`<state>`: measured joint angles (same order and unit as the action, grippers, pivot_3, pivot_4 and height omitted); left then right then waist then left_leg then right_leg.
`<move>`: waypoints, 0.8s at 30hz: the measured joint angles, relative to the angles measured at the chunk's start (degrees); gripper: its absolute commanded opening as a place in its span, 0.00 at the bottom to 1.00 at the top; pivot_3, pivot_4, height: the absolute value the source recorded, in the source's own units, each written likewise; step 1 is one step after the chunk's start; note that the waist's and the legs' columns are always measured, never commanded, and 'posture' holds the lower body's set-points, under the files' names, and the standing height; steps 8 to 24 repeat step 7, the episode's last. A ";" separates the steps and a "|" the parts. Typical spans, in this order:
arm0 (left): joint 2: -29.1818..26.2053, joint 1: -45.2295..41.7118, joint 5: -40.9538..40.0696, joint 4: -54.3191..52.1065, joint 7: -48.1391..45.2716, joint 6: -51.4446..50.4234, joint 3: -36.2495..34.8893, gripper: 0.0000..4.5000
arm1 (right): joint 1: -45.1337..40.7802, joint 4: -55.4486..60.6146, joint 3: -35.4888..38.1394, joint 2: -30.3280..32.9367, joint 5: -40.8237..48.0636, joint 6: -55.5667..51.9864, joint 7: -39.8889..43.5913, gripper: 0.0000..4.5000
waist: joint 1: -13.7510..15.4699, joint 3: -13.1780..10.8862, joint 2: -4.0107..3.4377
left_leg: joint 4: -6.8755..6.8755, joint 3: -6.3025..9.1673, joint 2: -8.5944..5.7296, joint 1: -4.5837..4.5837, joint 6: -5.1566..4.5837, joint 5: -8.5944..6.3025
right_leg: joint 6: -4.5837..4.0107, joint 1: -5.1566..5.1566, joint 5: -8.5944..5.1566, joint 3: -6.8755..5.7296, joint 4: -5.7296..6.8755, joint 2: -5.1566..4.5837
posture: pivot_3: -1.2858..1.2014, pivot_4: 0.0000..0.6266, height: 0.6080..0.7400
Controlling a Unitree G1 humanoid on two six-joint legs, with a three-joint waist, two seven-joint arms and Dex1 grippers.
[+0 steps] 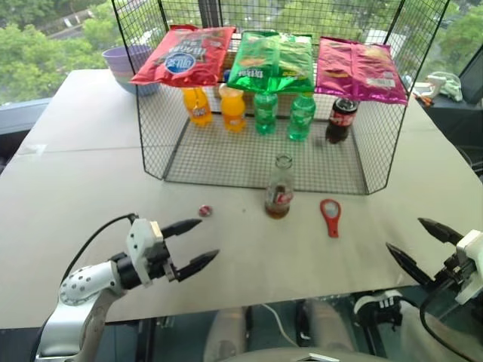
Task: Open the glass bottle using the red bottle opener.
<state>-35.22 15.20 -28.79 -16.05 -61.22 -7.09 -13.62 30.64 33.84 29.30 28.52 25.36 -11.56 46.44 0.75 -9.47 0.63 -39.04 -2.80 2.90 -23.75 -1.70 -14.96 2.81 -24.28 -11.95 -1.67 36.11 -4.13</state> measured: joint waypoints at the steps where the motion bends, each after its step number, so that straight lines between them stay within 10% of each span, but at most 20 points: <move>1: -0.07 0.90 0.10 -0.03 -0.10 0.63 0.00 0.98 | 0.53 -0.65 0.02 0.13 -0.01 0.94 0.53 1.00 | 0.00 0.00 0.00 | 0.00 -0.01 0.00 -0.01 0.00 0.00 | 0.00 -0.01 0.00 0.01 -0.01 0.00 | 0.52 0.24 1.00; 24: -0.28 3.69 0.37 1.51 -2.60 4.04 0.05 0.98 | 0.74 -2.80 0.02 1.05 -0.22 2.28 0.70 1.00 | 0.04 0.00 -0.01 | 0.19 -0.10 -0.04 -0.08 -0.10 0.05 | -0.01 -0.11 0.00 0.03 -0.17 0.02 | 0.52 0.24 1.00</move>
